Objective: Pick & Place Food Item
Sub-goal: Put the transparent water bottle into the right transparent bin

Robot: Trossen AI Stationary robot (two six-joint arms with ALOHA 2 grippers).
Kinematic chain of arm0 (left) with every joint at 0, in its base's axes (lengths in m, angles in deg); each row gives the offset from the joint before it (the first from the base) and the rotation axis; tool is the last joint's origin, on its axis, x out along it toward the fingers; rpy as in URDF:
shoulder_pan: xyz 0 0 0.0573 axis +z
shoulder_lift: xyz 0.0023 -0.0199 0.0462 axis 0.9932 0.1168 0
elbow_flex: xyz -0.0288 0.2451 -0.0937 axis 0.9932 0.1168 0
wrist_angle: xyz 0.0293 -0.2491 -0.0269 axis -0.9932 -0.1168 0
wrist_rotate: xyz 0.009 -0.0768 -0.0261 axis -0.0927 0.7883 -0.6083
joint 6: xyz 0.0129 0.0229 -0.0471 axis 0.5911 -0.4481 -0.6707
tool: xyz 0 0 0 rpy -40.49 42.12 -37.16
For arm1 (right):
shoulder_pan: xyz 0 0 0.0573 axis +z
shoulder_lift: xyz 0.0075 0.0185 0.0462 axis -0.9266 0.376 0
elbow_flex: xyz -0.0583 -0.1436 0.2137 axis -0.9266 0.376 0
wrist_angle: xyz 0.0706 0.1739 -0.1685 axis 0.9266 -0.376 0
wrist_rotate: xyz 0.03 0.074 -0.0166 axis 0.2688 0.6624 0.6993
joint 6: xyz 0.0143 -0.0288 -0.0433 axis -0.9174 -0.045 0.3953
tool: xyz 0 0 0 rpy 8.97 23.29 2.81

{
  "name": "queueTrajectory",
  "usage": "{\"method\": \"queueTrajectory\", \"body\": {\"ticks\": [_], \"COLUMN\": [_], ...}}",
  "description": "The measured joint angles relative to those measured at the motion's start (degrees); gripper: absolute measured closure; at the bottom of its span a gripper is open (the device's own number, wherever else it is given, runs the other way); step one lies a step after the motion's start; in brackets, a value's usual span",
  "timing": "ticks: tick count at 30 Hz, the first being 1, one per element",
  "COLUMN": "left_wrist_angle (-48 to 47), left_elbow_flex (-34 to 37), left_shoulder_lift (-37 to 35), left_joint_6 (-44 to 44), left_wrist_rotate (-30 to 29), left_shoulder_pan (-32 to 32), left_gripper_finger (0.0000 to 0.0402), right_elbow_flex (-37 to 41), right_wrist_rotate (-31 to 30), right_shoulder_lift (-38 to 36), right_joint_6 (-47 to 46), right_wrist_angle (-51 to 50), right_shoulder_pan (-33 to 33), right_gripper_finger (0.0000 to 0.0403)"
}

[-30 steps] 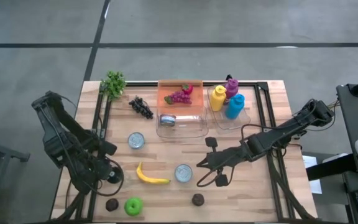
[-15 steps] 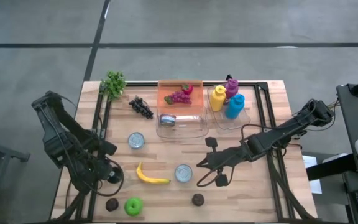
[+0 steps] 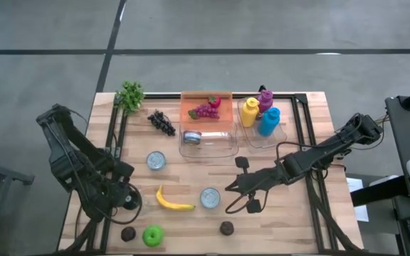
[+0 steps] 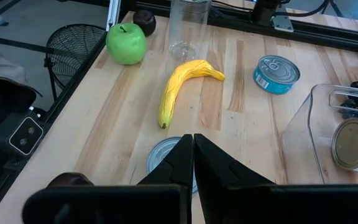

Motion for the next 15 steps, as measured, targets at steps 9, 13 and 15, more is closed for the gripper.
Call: {"method": "queueTrajectory", "body": {"ticks": [9, 13, 15], "left_wrist_angle": [4.47, 4.47, 4.47], "left_elbow_flex": [2.17, 2.17, 2.17], "left_shoulder_lift": [0.17, 0.17, 0.17], "left_joint_6": [-1.63, -7.49, -9.76], "left_wrist_rotate": [0.00, 0.00, 0.00], "left_shoulder_pan": [0.02, 0.03, 0.04], "left_gripper_finger": [0.0080, 0.0065, 0.0060], "right_elbow_flex": [0.00, 0.00, 0.00], "right_wrist_rotate": [0.00, 0.00, 0.00], "right_shoulder_lift": [0.00, 0.00, 0.00], "right_joint_6": [0.00, 0.00, 0.00], "right_wrist_angle": [0.00, -0.01, -0.02], "right_shoulder_pan": [-0.01, 0.00, 0.00], "right_gripper_finger": [0.0394, 0.0394, 0.0394]}}
